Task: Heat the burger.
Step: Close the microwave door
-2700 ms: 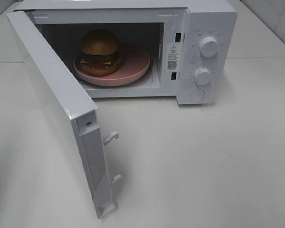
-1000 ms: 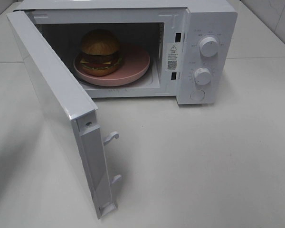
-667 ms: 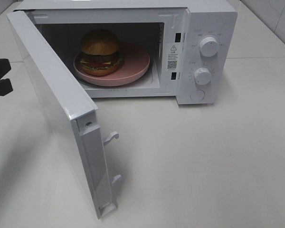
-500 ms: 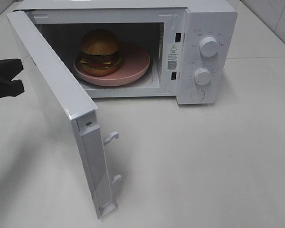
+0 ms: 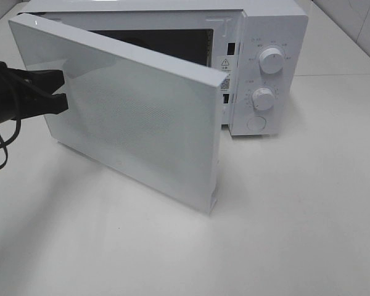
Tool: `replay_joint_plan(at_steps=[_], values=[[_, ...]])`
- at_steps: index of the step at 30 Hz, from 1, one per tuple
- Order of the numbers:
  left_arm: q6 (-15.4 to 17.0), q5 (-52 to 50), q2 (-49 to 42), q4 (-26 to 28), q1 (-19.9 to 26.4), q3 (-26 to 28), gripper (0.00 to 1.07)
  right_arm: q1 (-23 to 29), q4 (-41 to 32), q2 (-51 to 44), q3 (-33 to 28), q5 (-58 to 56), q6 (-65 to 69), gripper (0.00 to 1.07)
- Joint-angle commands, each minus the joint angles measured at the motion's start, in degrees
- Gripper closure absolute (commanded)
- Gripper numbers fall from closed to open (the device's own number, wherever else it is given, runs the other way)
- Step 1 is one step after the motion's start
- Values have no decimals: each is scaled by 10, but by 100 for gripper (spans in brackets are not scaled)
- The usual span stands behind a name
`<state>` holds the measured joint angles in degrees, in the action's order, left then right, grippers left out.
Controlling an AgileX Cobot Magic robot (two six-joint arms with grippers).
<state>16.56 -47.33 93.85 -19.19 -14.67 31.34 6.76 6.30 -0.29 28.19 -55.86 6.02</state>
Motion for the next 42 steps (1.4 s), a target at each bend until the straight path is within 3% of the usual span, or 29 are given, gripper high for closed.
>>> replay_joint_plan(at_steps=[1, 12, 19, 23, 27, 42], values=[[-1, 1, 6, 13, -15, 14, 107, -3, -1, -19, 1, 7, 5, 32], [-10, 5, 48, 69, -64, 57, 107, -3, -1, -19, 1, 7, 5, 32], [-62, 47, 81, 135, -105, 112, 107, -3, -1, -19, 1, 7, 5, 32], [-70, 54, 100, 161, -121, 141, 107, -3, -1, -19, 1, 7, 5, 32], [-87, 73, 119, 171, -132, 173, 107, -3, -1, -19, 1, 7, 5, 32], [-103, 111, 177, 197, -160, 286, 107, -3, -1, -19, 1, 7, 5, 32]])
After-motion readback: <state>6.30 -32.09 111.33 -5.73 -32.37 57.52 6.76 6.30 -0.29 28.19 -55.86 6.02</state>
